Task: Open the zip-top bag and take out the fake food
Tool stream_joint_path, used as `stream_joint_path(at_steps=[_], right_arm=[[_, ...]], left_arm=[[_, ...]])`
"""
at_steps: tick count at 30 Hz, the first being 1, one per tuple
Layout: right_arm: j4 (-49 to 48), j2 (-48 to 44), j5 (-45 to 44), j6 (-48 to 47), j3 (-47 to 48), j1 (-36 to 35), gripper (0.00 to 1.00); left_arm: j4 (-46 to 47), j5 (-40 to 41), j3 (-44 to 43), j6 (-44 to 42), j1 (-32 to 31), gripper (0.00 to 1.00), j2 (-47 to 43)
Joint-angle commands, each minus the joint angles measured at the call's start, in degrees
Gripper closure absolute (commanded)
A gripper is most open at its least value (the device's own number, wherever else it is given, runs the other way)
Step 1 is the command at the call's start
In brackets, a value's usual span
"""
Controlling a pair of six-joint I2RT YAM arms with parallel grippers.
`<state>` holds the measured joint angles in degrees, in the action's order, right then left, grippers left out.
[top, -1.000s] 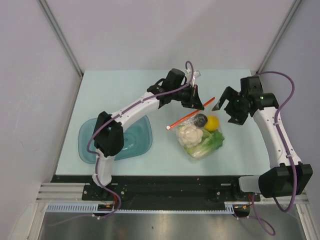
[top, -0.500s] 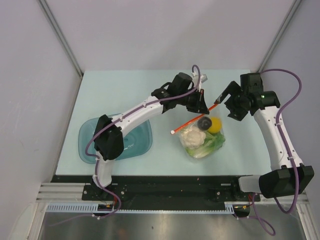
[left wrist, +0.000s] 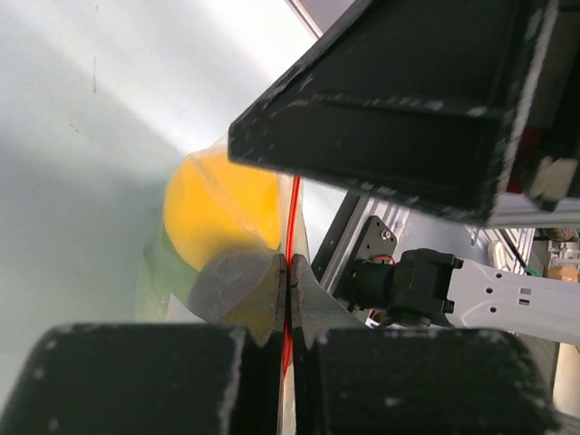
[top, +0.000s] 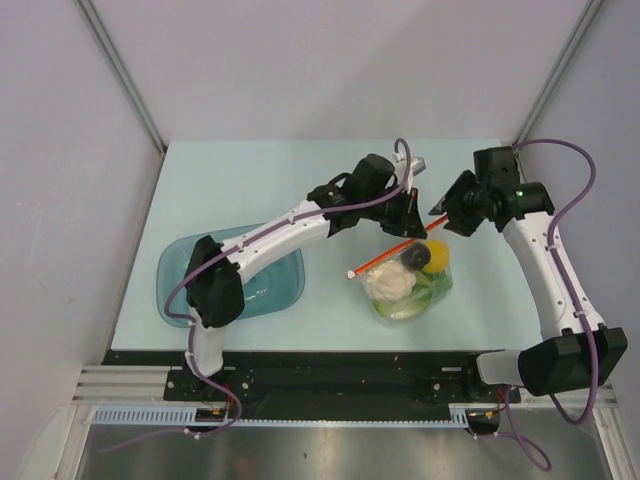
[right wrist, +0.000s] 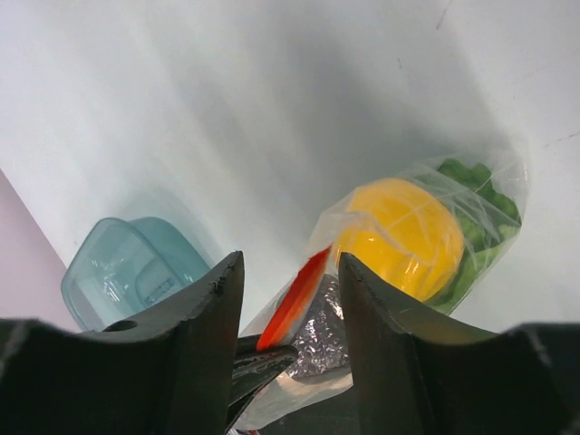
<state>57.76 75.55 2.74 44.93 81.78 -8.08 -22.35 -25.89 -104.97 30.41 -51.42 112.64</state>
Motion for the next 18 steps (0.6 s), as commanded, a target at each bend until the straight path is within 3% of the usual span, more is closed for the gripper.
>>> stream_joint_path(at_steps=[1,3,4,6,7,10,11,12,16,18], right_arm=[[-2.20,-1.89,-0.46,1.30,-2.41,-1.06,0.59],[-3.70,-2.60,-1.51,1.30,-3.55,-0.98,0.71],[-4.31,-3.03,-1.43,1.04,-4.86,-0.80,0.83],[-4.93,-3.13,-1.34,0.95,-5.57,-0.54,0.99],[-4.93,-3.13,-0.90,0.78,-5.84,-0.19,1.00],[-4.76,-3.74,1.90,0.34,-5.67,1.04,1.00],[-4.41,-3.92,2.26,-0.10,-5.49,1.65,1.00],[-4.15,-3.92,2.70,-0.45,-5.40,2.01,1.00],[-3.44,-4.18,7.34,-2.21,-5.14,3.33,1.00],[-3.44,-4.01,9.99,-4.22,-4.88,3.94,1.00]], left_arm=[[0.55,1.37,0.81,-0.88,-1.05,0.94,-4.44],[2.04,0.84,2.30,-0.53,-1.05,0.89,-4.97],[2.48,0.32,2.75,-0.18,-1.05,0.85,-5.67],[4.32,-0.21,4.24,0.26,-1.05,0.77,-6.46],[4.16,-0.30,4.51,0.00,-1.14,0.66,-7.42],[1.70,0.31,5.56,-2.19,-1.14,0.54,-9.45],[1.43,-0.21,6.61,-2.90,-1.05,0.44,-11.72],[0.73,-0.39,9.14,-3.95,-1.05,0.40,-13.13],[-0.15,-1.53,18.64,-6.85,-0.96,0.04,-21.48],[0.11,-0.66,24.95,-8.26,-0.96,0.00,-27.09]])
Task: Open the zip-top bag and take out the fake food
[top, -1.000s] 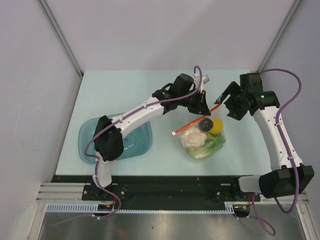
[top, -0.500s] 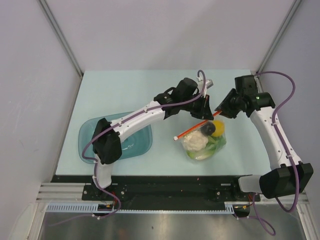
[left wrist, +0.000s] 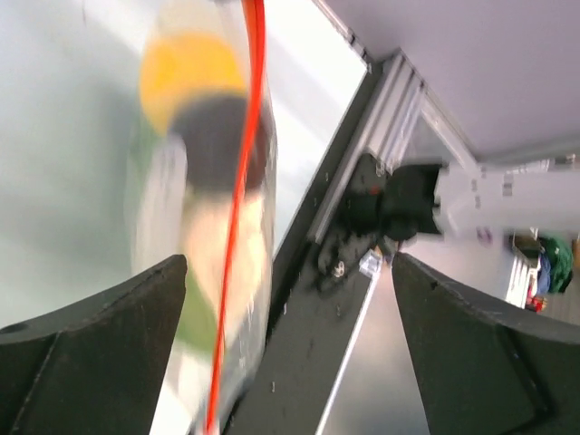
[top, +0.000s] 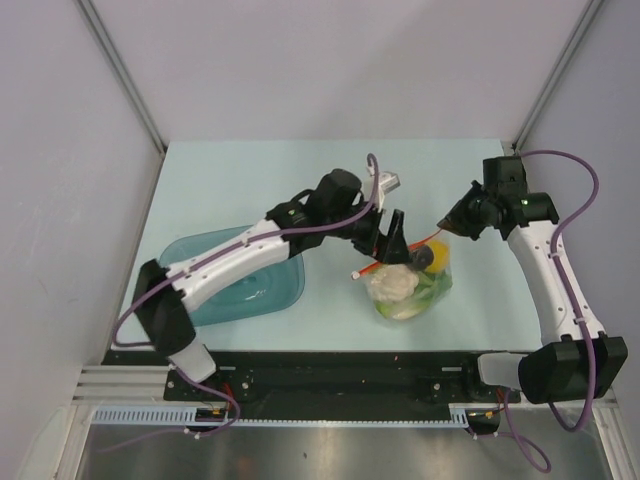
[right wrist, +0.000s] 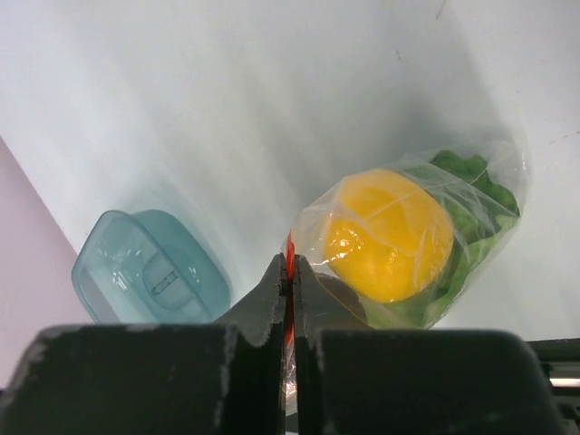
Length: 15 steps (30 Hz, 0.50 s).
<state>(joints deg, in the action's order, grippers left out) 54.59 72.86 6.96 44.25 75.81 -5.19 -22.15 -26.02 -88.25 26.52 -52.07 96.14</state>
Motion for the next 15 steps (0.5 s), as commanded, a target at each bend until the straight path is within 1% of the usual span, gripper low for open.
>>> stream_joint_path(at_steps=[1,3,6,7,8,13,15], right_arm=[[-0.18,-1.32,8.83,-4.69,1.09,1.23,1.00],[-1.32,-1.14,11.83,-8.63,1.09,1.32,1.00],[-2.03,-0.09,16.75,-12.59,1.44,1.41,1.00],[-2.38,0.52,19.81,-13.39,1.53,1.50,1.00],[-2.90,0.96,20.98,-14.01,1.71,1.50,1.00],[-2.73,1.67,23.09,-16.56,2.58,1.50,1.00],[-2.21,1.41,24.15,-16.83,2.76,1.41,1.00]], left_arm=[[0.18,-0.44,10.01,-4.81,-0.31,0.00,-12.45],[0.62,0.18,13.35,-5.51,-0.31,0.00,-16.14],[-0.25,2.46,13.11,-6.13,-0.31,0.00,-16.77],[-0.70,3.60,12.58,-6.48,-0.31,0.00,-15.99],[-0.79,4.04,12.14,-6.83,-0.31,0.00,-15.29],[-5.17,4.75,5.11,-10.26,-0.31,0.01,-8.79],[-6.23,5.71,3.70,-11.31,-0.31,0.10,-5.97]])
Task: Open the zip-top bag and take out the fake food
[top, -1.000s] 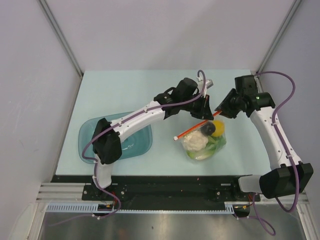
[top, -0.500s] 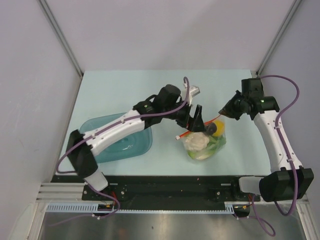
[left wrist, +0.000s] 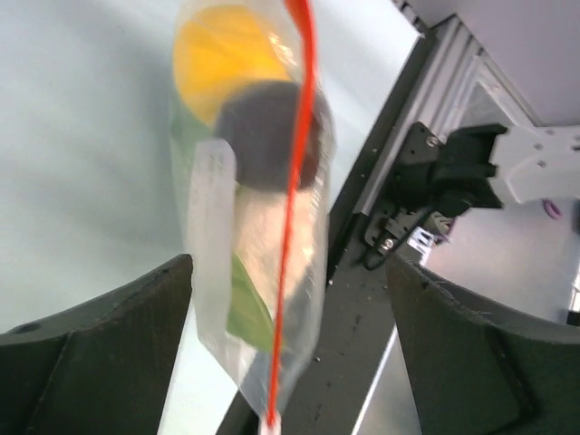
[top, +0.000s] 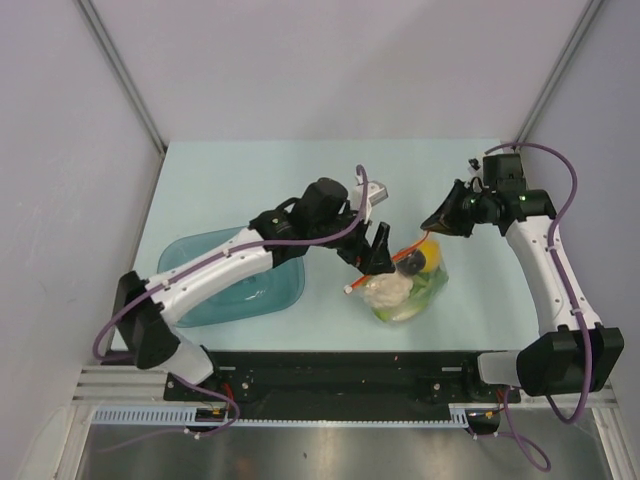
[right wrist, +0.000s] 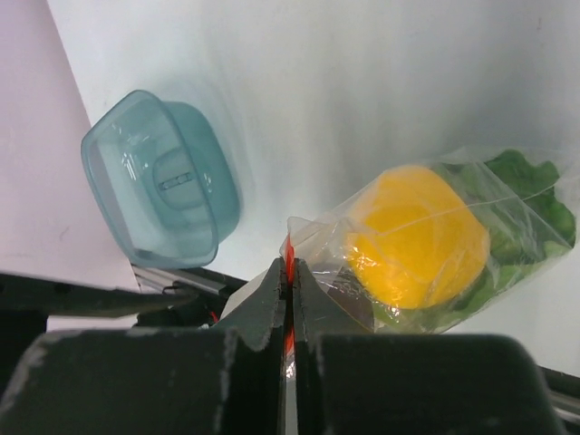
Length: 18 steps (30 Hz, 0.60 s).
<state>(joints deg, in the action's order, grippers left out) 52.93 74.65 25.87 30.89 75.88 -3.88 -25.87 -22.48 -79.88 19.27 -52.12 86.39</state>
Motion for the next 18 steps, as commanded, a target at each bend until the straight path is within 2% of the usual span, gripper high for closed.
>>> stream_joint_path(at_steps=[1,3,7,9,12,13,14,15,17,18], right_arm=[[-0.63,-0.56,6.29,-3.56,2.70,0.10,1.00],[-0.98,-1.44,7.35,-3.91,2.44,0.01,1.00],[-1.25,-1.62,8.85,-4.53,2.70,-0.78,1.00],[-1.07,-1.01,8.68,-4.88,3.05,-1.65,1.00],[-0.54,0.31,7.45,-6.19,4.01,-3.06,1.00],[-0.20,0.67,6.83,-6.63,4.28,-3.50,1.00],[0.16,1.10,6.13,-7.07,4.71,-3.94,1.00],[0.33,1.54,4.65,-7.86,5.50,-4.38,1.00],[0.86,2.60,3.76,-8.39,6.12,-4.38,1.00],[1.04,2.69,3.14,-8.66,6.30,-4.38,0.96]], left_arm=[[-2.69,2.35,-5.02,-4.41,-0.26,0.27,4.48],[-3.31,1.39,-6.51,-4.50,-0.26,0.39,6.59],[-2.70,-1.86,-7.13,-3.71,-0.35,0.41,8.79],[-2.00,-3.26,-7.05,-2.31,-0.35,0.46,9.32],[-2.61,-5.89,-7.83,0.58,-0.27,0.70,10.37],[-2.87,-6.52,-8.10,1.55,-0.26,0.83,10.64],[-2.96,-7.13,-8.19,2.61,-0.26,0.86,10.73],[-2.96,-7.66,-7.93,5.23,-0.18,0.97,10.73],[-1.30,-8.54,-7.14,7.97,0.09,1.00,9.77],[-0.51,-8.98,-6.44,10.24,0.43,1.00,9.33]])
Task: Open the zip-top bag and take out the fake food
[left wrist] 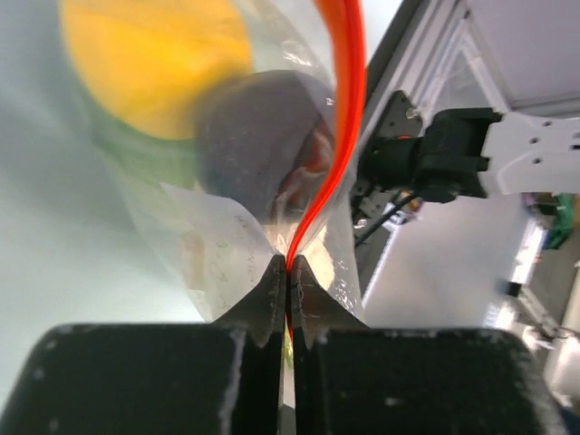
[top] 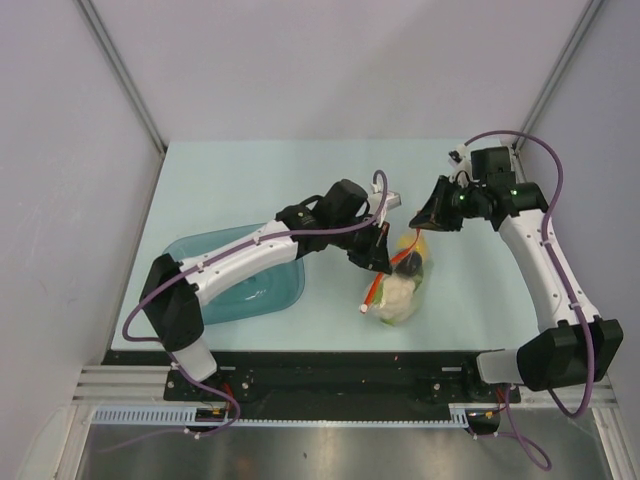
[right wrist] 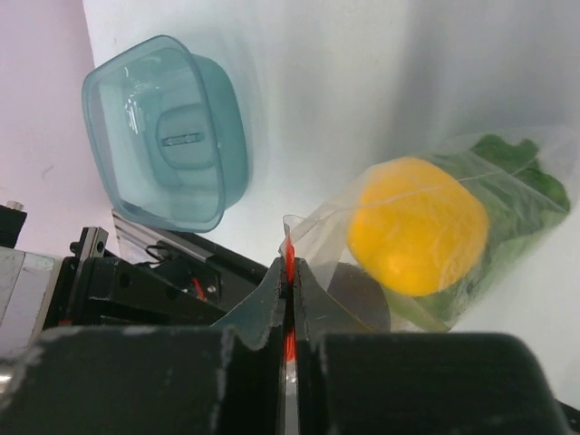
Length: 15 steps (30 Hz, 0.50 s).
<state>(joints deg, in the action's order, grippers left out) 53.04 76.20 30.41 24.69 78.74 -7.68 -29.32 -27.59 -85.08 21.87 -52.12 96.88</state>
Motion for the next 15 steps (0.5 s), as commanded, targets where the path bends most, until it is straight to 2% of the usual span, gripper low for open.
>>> stream_joint_path(at_steps=[1,2,3,5,6,8,9,12,15], right_arm=[[1.28,1.49,-1.85,-3.06,3.79,-0.58,0.91],[1.45,1.49,-2.37,-3.41,3.88,-0.67,0.84],[1.72,1.58,-3.86,-3.77,3.88,-0.58,0.68],[3.12,0.97,-6.14,-5.52,3.97,-0.58,0.56],[3.74,0.53,-9.11,-6.05,3.79,-0.49,0.40],[5.14,-1.92,-12.38,-7.37,2.22,-0.49,0.24],[5.23,-3.15,-14.31,-7.63,1.25,-0.49,0.12],[2.96,-10.25,-13.29,-7.11,-5.95,-0.23,0.01],[0.06,-17.98,-12.66,-6.32,-12.81,-0.75,0.00]], left_arm=[[3.13,-3.70,-1.14,8.71,0.61,1.00,-2.04],[3.39,-3.61,-1.06,9.68,0.79,1.00,-2.48],[3.65,-3.43,-0.97,11.69,1.31,1.00,-2.92],[4.62,-2.73,-0.62,15.29,1.67,1.00,-4.67],[5.06,-2.55,0.08,16.44,2.10,1.00,-5.21],[6.20,-1.85,0.87,20.47,2.37,1.00,-7.04],[6.99,-1.59,2.18,21.89,2.72,1.00,-7.58],[10.59,-0.09,5.61,27.16,2.90,1.00,-9.86],[13.32,1.14,7.73,30.59,3.16,1.00,-11.18]])
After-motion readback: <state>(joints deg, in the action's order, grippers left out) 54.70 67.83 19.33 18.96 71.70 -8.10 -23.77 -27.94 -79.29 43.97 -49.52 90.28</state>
